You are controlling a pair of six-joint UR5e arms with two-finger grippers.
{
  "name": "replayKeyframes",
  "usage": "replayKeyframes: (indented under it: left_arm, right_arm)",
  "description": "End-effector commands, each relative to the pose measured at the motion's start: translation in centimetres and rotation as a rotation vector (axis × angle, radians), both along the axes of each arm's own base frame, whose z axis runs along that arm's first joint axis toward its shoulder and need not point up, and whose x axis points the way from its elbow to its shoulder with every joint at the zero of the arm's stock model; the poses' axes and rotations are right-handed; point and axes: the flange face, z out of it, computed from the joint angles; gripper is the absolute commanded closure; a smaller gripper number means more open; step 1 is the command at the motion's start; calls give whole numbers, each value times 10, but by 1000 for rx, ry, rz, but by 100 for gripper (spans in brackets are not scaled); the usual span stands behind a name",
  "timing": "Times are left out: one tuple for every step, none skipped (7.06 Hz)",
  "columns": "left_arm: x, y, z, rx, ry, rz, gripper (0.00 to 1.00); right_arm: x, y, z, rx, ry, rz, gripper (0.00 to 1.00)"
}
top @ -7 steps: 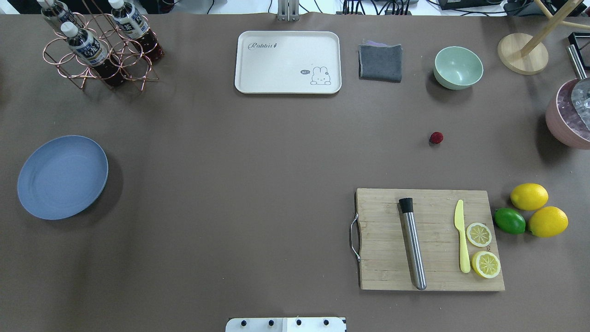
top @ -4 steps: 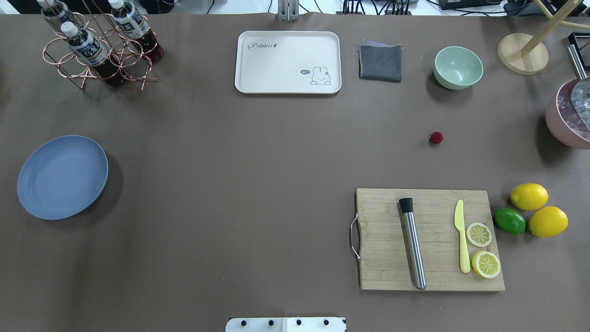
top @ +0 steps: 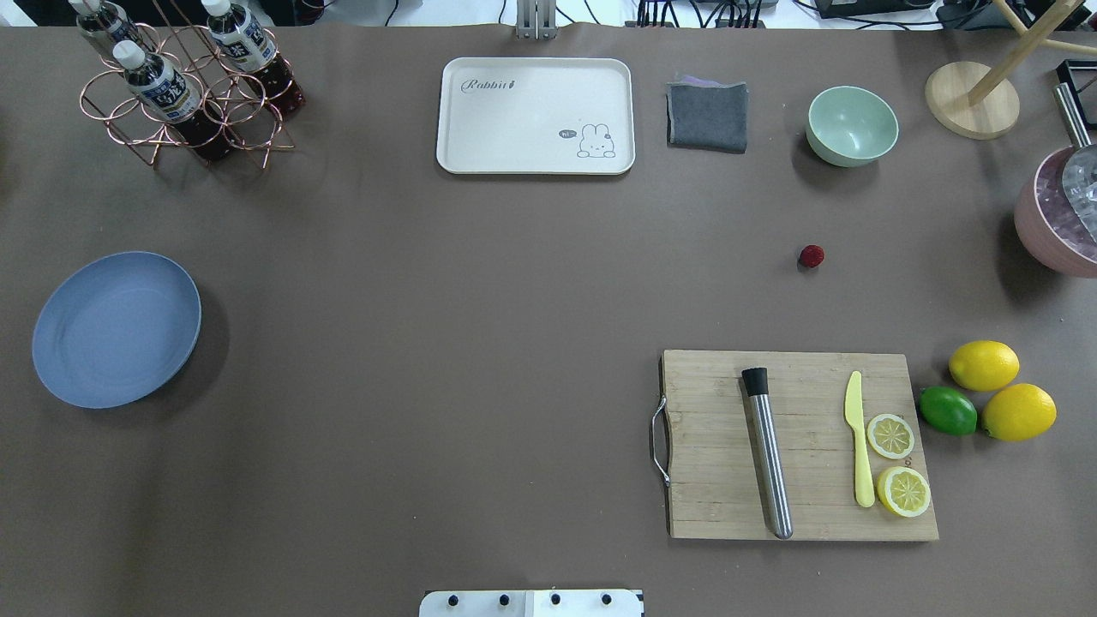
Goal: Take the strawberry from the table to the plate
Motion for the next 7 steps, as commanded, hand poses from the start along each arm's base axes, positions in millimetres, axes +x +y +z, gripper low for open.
replayKeyframes:
  left_arm:
    - [0, 0, 1, -1, -1, 0, 2]
    - [0, 0, 4, -4, -1, 0, 2]
    - [0, 0, 4, -4, 0, 0, 2]
    - [0, 1, 5, -6, 0, 0, 2]
    - [0, 1, 6, -7, -2, 0, 2]
    - [0, 1, 6, -7, -2, 0, 2]
    - [0, 0, 6, -7, -2, 0, 2]
  right_arm:
    - [0, 2, 0, 0, 2, 1, 0]
    - [0, 2, 0, 0, 2, 1, 0]
    - [0, 2, 0, 0, -2, 0, 0]
    - [0, 2, 0, 0, -3, 0, 0]
    - [0, 2, 0, 0, -3, 0, 0]
    - [-1, 2, 0, 2, -1, -1, 0]
    - [-1, 1, -1, 3, -1, -1, 0]
